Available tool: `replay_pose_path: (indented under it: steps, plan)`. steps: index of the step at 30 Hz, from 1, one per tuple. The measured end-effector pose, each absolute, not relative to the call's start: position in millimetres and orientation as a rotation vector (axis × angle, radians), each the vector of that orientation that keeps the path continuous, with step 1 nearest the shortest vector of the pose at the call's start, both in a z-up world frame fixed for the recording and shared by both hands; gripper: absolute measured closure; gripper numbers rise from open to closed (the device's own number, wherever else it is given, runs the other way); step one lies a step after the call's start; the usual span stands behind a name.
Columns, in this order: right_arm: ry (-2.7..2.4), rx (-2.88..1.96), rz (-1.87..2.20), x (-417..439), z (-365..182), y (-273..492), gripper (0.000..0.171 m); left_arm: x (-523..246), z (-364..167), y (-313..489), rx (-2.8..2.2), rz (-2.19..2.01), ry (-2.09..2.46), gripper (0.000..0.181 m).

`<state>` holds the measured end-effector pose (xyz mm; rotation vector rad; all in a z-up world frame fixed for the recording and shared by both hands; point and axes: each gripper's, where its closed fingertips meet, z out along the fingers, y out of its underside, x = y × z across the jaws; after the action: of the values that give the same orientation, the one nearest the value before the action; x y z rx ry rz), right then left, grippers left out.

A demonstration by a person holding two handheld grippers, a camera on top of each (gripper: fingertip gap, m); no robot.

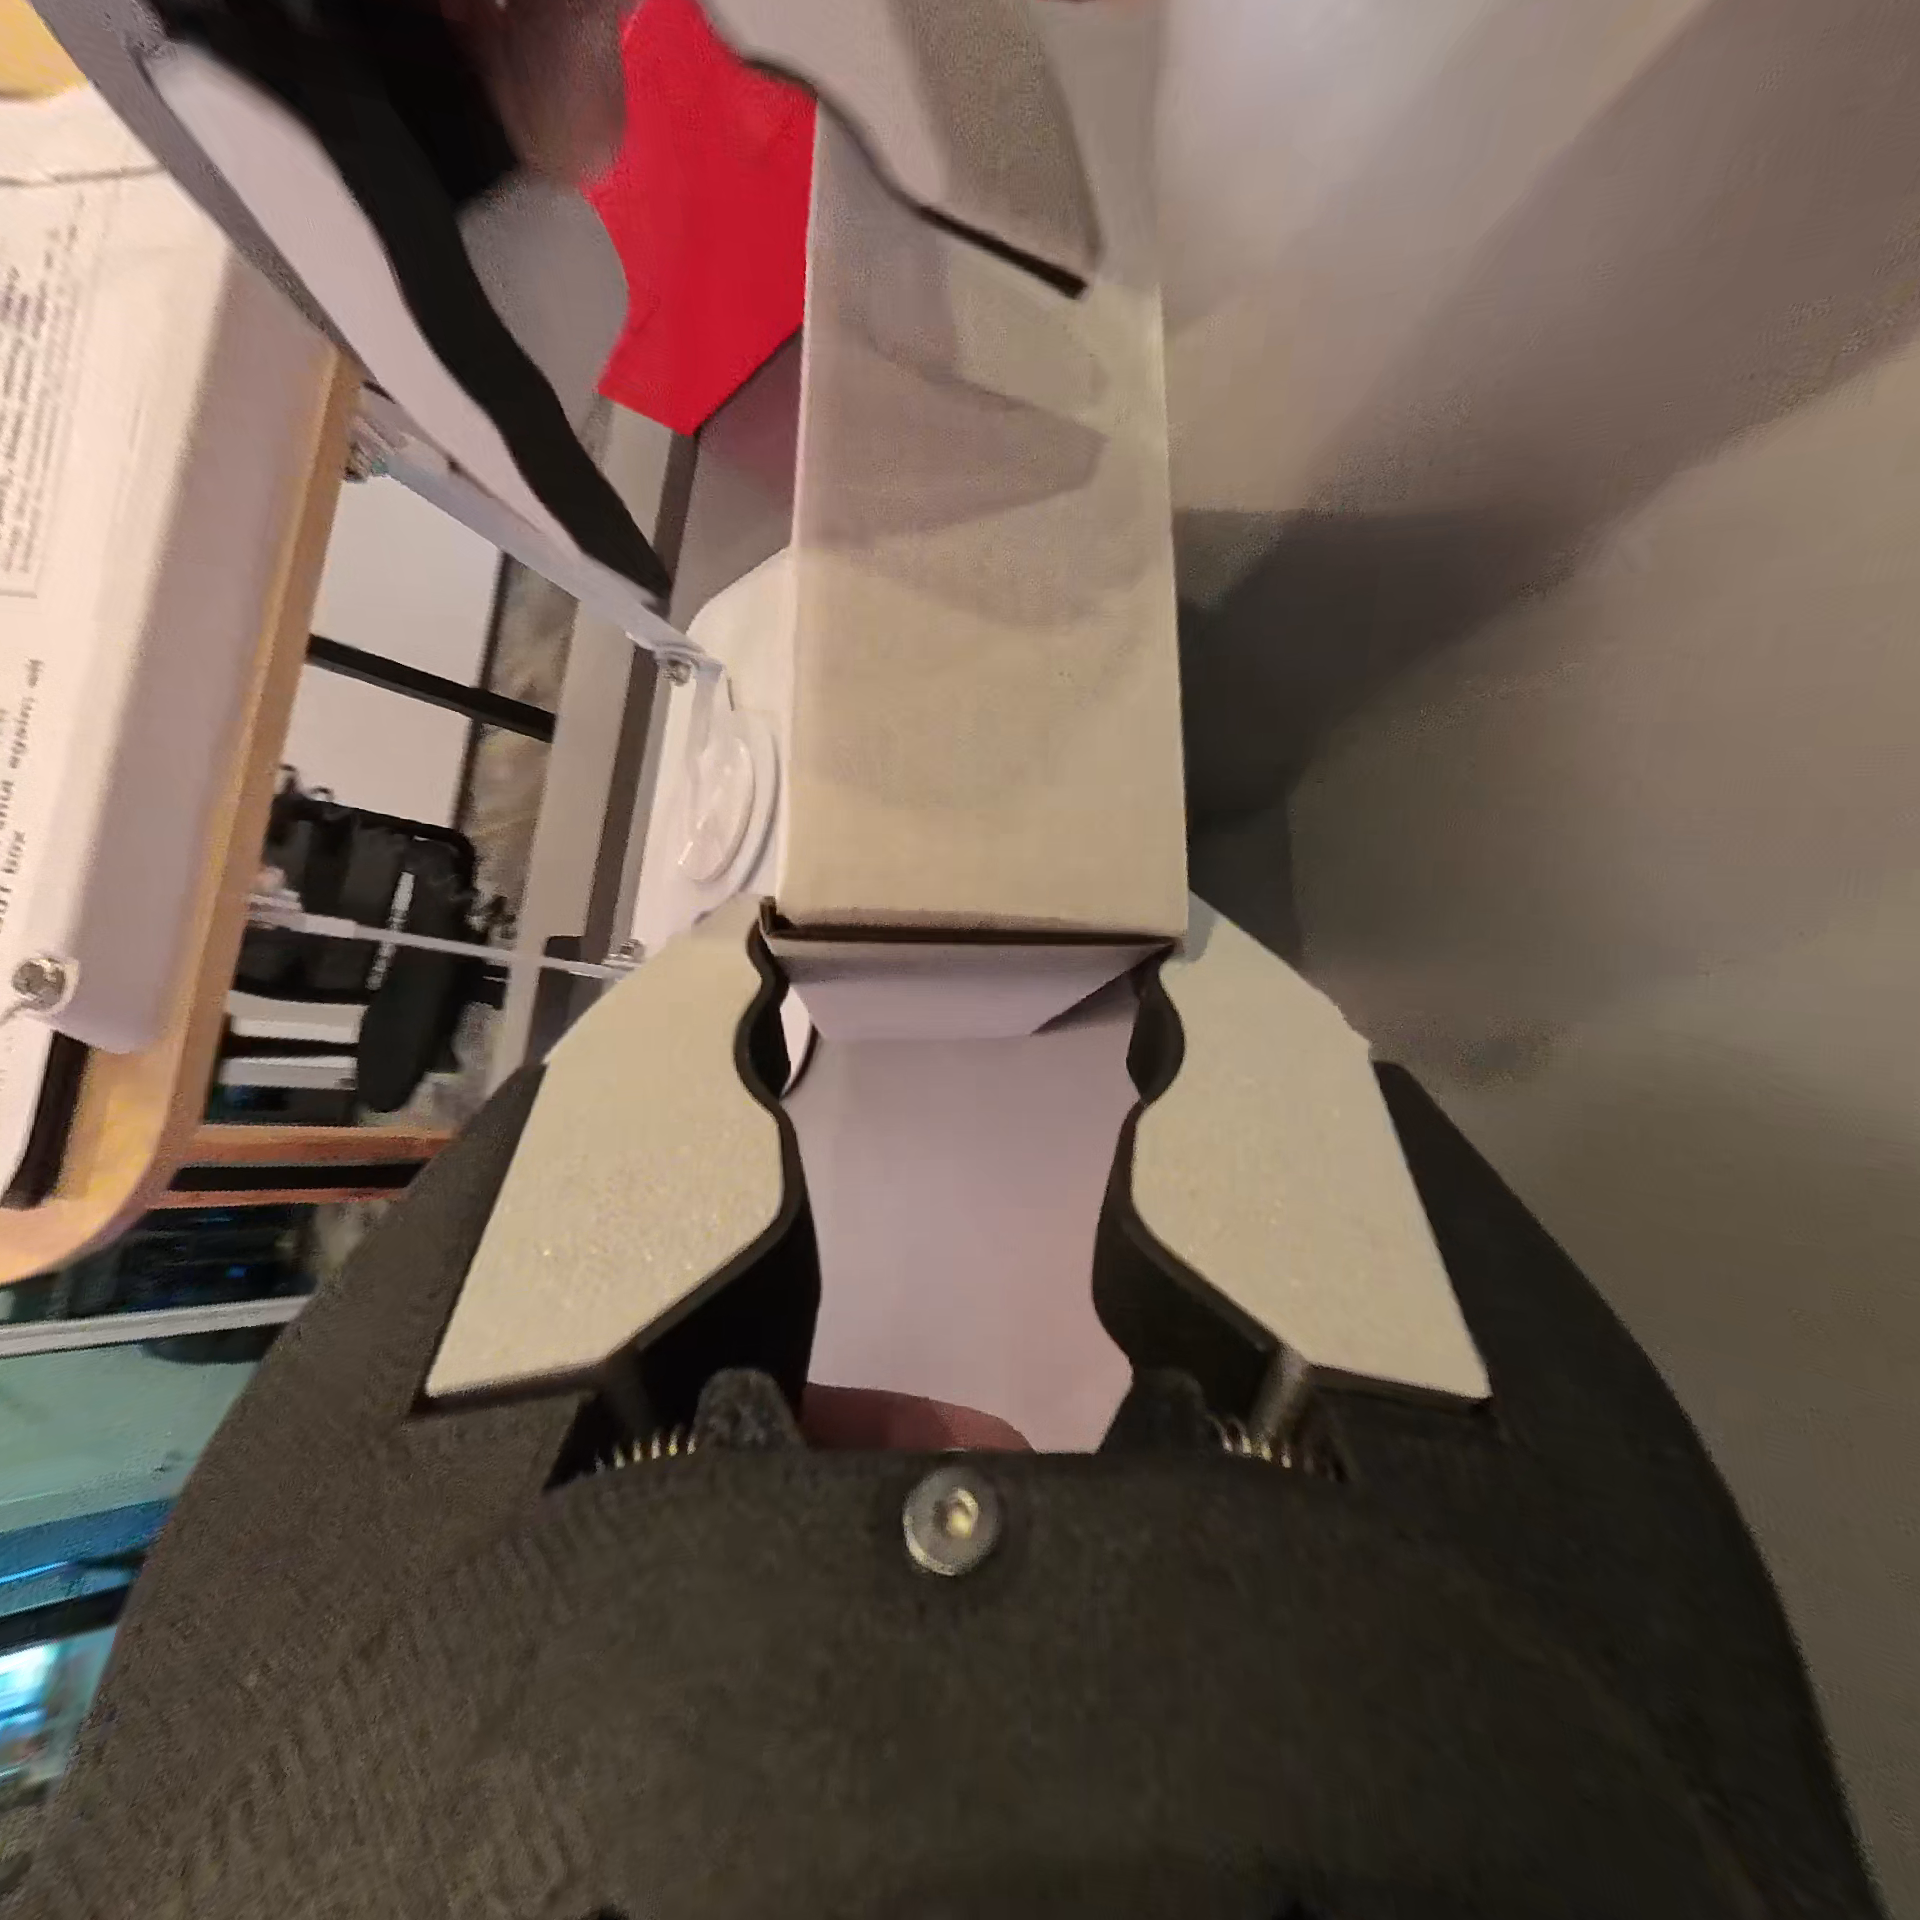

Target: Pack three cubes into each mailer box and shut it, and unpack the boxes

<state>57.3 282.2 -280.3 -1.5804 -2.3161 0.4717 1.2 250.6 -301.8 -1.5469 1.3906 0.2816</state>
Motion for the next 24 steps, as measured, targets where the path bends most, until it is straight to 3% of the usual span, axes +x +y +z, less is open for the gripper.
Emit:
replay_pose_path:
  steps: [2,5,7,13,24]
  plan:
    - [-2.303,-1.417,0.27,63.5,-275.6,270.7,0.059,-0.4,-301.2,251.3,-1.589,0.255,1.394,0.117]
    - [-2.251,-1.233,0.038,70.0,-278.2,257.7,0.081,-1.5,-300.1,251.9,-1.633,0.218,1.387,0.117]
    - [-2.159,-1.115,-0.097,69.2,-273.6,262.3,0.113,-2.5,-299.9,252.4,-1.646,0.223,1.388,0.117]
    - [-2.015,-0.903,-0.262,65.6,-269.7,261.3,0.119,-6.3,-299.5,253.0,-1.684,0.217,1.38,0.117]
    - [-2.098,-0.99,-0.109,67.7,-267.1,259.7,0.128,-6.8,-299.5,255.0,-1.687,0.224,1.377,0.118]
